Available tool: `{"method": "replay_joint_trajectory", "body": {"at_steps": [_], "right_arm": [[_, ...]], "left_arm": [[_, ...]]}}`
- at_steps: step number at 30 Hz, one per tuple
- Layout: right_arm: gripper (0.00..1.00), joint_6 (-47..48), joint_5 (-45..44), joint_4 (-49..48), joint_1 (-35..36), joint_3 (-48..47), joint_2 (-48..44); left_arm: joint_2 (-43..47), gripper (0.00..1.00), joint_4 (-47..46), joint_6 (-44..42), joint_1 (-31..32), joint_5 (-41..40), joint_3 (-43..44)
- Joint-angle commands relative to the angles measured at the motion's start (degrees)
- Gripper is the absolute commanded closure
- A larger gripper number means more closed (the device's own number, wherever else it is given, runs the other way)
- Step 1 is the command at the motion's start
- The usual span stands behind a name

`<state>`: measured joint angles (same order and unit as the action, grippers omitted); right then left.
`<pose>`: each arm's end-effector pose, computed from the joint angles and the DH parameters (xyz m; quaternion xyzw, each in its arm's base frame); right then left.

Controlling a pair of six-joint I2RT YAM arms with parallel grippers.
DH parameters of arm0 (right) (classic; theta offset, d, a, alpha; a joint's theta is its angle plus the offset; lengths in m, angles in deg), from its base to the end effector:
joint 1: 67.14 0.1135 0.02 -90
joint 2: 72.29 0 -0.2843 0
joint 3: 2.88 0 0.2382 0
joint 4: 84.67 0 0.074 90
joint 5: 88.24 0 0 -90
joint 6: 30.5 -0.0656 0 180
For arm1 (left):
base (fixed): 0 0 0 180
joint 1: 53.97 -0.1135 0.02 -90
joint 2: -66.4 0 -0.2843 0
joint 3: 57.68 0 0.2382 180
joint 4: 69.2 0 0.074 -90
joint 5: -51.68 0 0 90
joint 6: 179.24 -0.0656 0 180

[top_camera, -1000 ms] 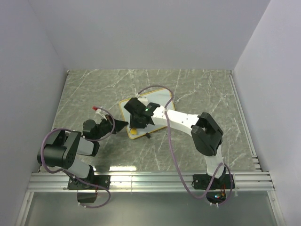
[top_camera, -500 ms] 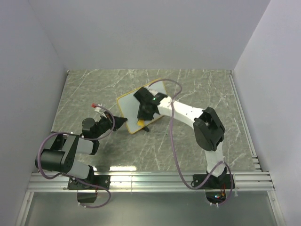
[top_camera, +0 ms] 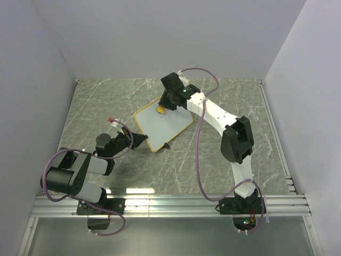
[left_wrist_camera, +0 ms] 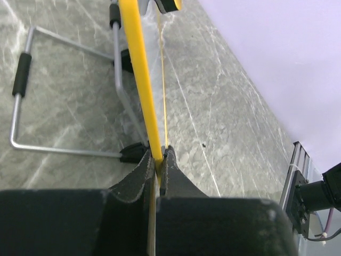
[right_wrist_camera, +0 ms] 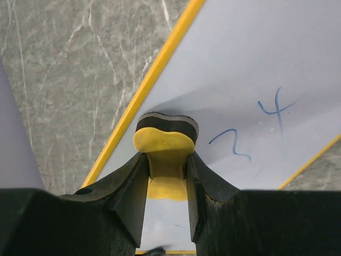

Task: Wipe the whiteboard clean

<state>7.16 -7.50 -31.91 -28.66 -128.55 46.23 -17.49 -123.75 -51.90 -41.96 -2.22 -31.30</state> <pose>0.3895 0.2961 0.2938 0.1416 0.9125 0.2157 0.3176 0.2311 -0.0887 0.1887 0.0570 0.7195 -0.4775 0.5011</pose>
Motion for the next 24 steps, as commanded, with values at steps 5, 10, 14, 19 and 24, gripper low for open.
{"method": "replay_joint_trajectory", "body": {"at_steps": [5,10,14,19,24], "right_arm": [[1.00,-4.9,1.5,-6.4,3.4,7.0,-0.2],[1.00,-7.9,2.4,-10.1,5.6,20.4,-3.5],[1.00,-8.1,2.3,-11.5,6.7,25.8,-4.0],[1.00,-6.6,0.6,-10.2,4.5,24.5,-3.5],[1.00,-5.4,-0.1,-8.9,-0.9,17.9,-2.1]], "left_arm": [[-1.1,1.00,-4.1,-2.1,1.9,4.8,0.0],[-1.0,1.00,-2.7,-2.8,1.9,4.4,0.3],[-1.4,1.00,-2.9,-2.7,1.9,4.5,0.3],[-1.9,1.00,-2.8,-2.8,1.9,4.8,0.5],[-2.4,1.00,-3.1,-2.6,1.9,5.0,0.7]]}}
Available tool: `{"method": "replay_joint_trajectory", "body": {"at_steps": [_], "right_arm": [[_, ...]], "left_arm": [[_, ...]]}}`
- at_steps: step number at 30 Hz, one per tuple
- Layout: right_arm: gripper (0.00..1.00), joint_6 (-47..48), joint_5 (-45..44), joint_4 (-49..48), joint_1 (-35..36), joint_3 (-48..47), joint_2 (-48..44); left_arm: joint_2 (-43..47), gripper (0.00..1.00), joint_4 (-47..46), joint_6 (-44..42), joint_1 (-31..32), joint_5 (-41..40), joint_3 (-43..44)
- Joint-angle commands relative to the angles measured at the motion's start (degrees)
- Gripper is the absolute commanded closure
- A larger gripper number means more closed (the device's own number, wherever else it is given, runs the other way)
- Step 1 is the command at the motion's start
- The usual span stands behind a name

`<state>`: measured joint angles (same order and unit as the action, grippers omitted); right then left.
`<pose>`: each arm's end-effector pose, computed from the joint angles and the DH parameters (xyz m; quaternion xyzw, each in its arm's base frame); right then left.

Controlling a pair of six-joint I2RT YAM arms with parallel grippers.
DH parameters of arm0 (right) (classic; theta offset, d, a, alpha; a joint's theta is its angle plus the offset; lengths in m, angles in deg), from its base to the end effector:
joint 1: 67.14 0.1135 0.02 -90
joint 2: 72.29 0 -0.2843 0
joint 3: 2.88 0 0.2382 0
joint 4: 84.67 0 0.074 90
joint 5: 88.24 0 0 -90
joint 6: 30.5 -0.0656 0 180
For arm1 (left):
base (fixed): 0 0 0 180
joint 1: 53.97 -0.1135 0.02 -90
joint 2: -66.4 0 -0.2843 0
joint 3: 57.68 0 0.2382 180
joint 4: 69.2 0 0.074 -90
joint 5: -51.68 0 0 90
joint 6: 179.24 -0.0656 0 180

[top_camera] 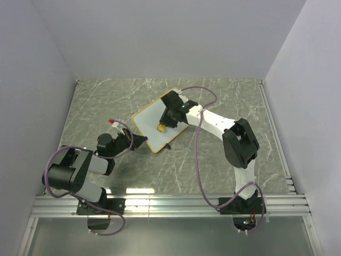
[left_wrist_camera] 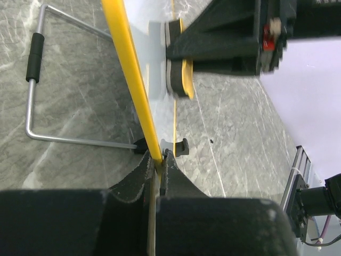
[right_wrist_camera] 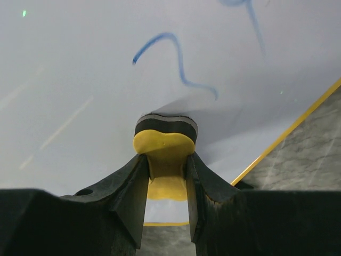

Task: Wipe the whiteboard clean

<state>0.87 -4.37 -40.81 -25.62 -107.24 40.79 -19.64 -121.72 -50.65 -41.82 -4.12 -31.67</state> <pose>0.3427 0.2940 0.2284 0.1577 0.9327 0.2131 0.2444 0.2332 -0.0879 0.1740 0.0244 0.7439 -0.4698 0.4746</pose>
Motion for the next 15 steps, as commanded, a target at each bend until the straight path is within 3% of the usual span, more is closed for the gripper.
{"method": "replay_joint_trajectory", "body": {"at_steps": [1,5,15], "right_arm": [[1.00,1.5,-3.3,0.5,-6.0,-4.8,4.4],[1.00,3.3,-4.1,2.5,-9.8,-12.9,7.5],[1.00,1.0,-0.6,2.1,-13.7,-19.4,13.5]], "left_arm": [[-0.2,1.00,-5.1,-3.8,1.7,7.0,1.1],[-0.4,1.00,-5.0,-3.8,1.8,6.8,0.8],[0.5,1.00,-2.7,-4.7,2.0,6.4,0.9]]}}
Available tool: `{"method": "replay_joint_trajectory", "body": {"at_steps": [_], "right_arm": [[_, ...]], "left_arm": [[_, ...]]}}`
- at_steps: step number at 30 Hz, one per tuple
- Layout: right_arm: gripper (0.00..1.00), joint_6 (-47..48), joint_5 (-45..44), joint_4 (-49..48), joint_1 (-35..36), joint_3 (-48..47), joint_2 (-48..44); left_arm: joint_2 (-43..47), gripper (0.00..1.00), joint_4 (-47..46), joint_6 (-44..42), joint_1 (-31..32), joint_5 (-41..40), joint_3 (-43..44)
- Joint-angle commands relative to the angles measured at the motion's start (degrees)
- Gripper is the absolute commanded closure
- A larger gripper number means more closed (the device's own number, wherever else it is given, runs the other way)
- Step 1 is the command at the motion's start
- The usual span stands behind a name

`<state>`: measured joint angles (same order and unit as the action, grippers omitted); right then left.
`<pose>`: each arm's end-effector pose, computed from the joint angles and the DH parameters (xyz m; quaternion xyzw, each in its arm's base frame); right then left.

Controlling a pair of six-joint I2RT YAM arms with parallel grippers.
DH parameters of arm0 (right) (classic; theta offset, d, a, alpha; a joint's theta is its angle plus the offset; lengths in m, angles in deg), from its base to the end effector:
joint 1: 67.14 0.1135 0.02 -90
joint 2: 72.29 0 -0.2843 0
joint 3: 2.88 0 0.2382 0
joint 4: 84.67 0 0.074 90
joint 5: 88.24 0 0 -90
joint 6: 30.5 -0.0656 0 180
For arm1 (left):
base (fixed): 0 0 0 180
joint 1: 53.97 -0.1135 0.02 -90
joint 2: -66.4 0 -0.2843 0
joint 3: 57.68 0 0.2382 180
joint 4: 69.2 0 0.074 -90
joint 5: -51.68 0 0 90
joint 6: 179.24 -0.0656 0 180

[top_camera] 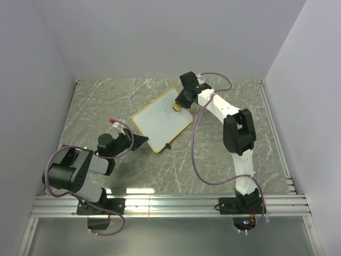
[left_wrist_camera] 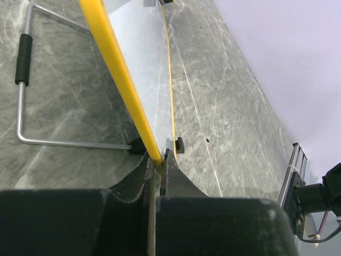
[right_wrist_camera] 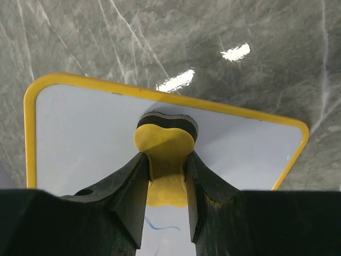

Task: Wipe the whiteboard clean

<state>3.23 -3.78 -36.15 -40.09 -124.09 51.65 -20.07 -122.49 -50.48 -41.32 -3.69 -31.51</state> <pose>0.4516 0.2235 0.2294 0.2532 0.9078 0.1862 0.2779 0.2334 -0.0906 0.1747 0.0306 0.7411 -0.4752 0.4732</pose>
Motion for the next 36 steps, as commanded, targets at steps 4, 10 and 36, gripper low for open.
{"method": "replay_joint_trajectory", "body": {"at_steps": [4,10,36], "right_arm": [[1.00,-3.3,2.1,-5.4,2.7,1.1,1.4],[1.00,-5.7,3.8,-8.4,9.5,8.7,-3.2],[1.00,-8.2,3.2,-10.6,-1.1,5.9,-1.9]], "left_arm": [[0.9,1.00,-1.7,-5.1,1.6,5.9,0.8],[0.5,1.00,-1.4,-5.4,1.6,5.6,0.9],[0.4,1.00,0.0,-6.2,2.6,5.5,1.0]]}}
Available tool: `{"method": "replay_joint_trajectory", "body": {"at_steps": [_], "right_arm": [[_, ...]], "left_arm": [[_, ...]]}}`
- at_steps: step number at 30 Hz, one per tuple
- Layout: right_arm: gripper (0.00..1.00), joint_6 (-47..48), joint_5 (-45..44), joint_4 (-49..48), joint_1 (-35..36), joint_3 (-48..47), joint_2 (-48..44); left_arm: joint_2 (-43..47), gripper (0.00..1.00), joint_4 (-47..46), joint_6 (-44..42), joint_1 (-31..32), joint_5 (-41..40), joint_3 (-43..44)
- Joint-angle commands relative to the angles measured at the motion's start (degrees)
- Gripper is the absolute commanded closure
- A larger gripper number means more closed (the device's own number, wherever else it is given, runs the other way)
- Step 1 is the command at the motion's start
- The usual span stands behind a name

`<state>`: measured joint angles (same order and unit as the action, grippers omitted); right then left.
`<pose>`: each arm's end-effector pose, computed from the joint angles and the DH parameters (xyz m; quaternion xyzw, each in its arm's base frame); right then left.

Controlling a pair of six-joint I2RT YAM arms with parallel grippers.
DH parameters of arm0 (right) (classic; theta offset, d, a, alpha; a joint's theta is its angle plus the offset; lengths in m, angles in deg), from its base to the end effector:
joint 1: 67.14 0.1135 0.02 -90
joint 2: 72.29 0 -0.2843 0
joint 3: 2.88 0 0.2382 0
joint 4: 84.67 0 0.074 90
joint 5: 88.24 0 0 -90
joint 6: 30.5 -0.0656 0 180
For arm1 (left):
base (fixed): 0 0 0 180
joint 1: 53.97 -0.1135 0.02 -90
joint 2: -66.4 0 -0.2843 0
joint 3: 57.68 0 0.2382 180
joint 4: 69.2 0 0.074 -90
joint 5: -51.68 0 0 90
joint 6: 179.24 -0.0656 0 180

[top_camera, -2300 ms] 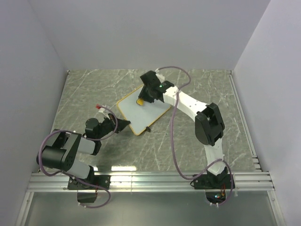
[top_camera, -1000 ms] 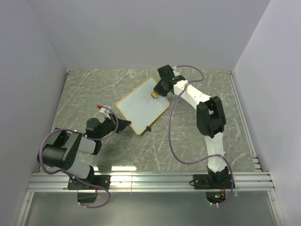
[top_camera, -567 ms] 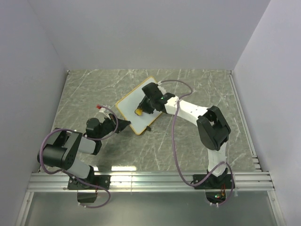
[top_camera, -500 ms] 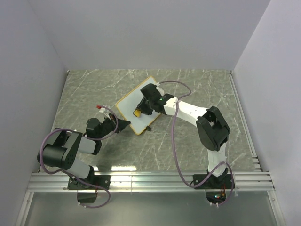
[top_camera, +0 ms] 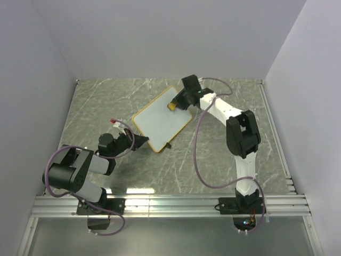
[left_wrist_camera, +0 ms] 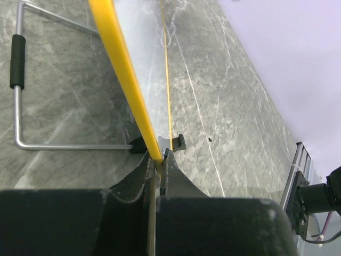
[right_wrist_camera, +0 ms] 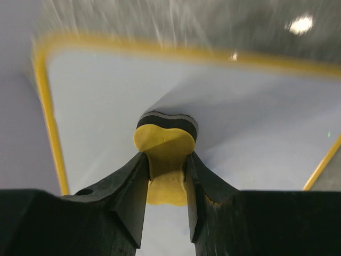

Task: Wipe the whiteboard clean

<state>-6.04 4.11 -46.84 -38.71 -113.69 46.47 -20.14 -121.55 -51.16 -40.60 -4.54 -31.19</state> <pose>0.4296 0.2357 0.2298 0.2874 0.8806 0.2881 0.2428 0.2339 -0.0931 0.1737 0.0326 0.7447 -0.4704 0.4723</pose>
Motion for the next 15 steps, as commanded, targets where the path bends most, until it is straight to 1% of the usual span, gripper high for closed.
{"method": "replay_joint_trajectory", "body": {"at_steps": [1,4,7,9,10,11,12,15], "right_arm": [[1.00,1.1,-4.5,0.0,-3.5,-5.8,3.8],[1.00,0.2,-3.4,0.0,-4.2,-7.0,5.3],[1.00,-1.3,-2.5,-0.9,-3.6,-5.8,5.2],[1.00,-3.0,-2.5,-1.2,-2.1,-4.6,3.2],[1.00,-3.5,-1.1,-2.8,-1.2,-1.5,2.0],[1.00,-3.9,-1.5,-5.6,0.6,0.0,0.6],[1.00,-4.2,-1.7,-5.9,1.7,0.9,-1.4],[1.00,-5.0,-0.9,-5.1,5.2,0.4,-1.7]], "left_arm": [[0.6,1.00,-0.8,-5.7,1.8,6.3,0.8],[0.8,1.00,0.0,-6.0,1.9,6.2,0.8],[0.8,1.00,0.1,-6.1,1.9,6.2,0.9],[0.8,1.00,0.8,-6.4,1.9,6.2,1.1],[0.9,1.00,0.8,-6.4,2.0,6.2,1.1],[1.1,1.00,0.8,-6.5,1.9,5.9,1.1],[1.1,1.00,0.8,-6.7,1.9,5.9,1.0],[0.4,1.00,0.1,-6.4,1.9,5.9,1.0]]}}
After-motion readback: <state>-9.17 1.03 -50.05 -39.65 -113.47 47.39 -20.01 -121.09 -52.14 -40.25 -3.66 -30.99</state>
